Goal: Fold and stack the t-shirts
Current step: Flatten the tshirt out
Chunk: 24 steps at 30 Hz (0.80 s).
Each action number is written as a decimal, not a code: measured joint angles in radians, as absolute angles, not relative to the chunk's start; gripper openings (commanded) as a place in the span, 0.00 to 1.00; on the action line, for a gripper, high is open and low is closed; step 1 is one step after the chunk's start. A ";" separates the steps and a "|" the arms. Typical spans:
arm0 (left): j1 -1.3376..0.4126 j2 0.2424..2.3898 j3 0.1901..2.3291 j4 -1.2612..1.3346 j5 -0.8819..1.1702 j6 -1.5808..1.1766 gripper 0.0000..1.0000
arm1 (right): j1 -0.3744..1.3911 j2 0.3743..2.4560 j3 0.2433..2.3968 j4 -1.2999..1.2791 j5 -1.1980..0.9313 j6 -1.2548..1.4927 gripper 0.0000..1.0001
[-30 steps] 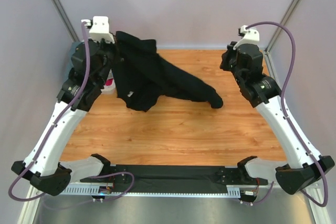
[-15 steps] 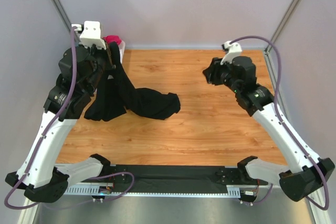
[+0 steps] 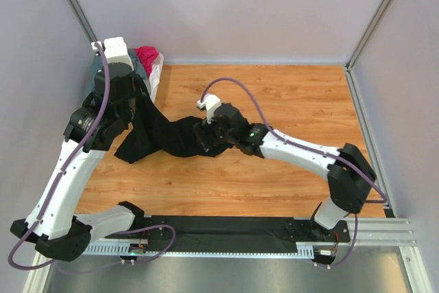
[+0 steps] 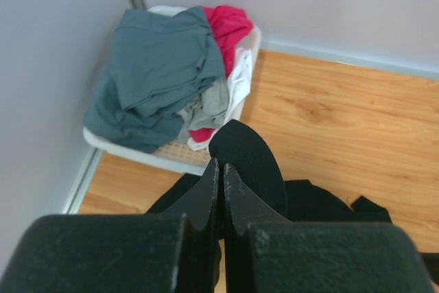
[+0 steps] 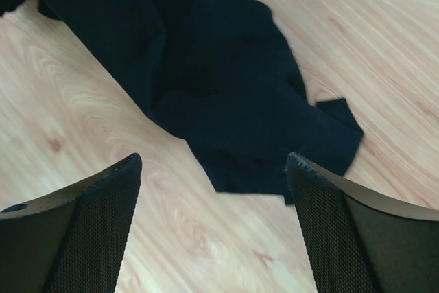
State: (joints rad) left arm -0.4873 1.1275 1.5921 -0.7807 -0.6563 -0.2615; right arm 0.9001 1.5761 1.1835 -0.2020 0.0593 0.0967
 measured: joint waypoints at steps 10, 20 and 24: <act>-0.365 1.089 1.488 -0.843 -0.653 -0.361 0.00 | 1.066 1.844 1.227 -0.025 0.168 -0.062 0.91; -0.321 1.063 1.466 -0.854 -0.580 -0.364 0.00 | 1.038 2.035 1.325 0.036 0.196 -0.094 0.78; -0.308 1.050 1.466 -0.854 -0.570 -0.360 0.00 | 1.032 2.109 1.399 0.025 0.194 -0.100 0.41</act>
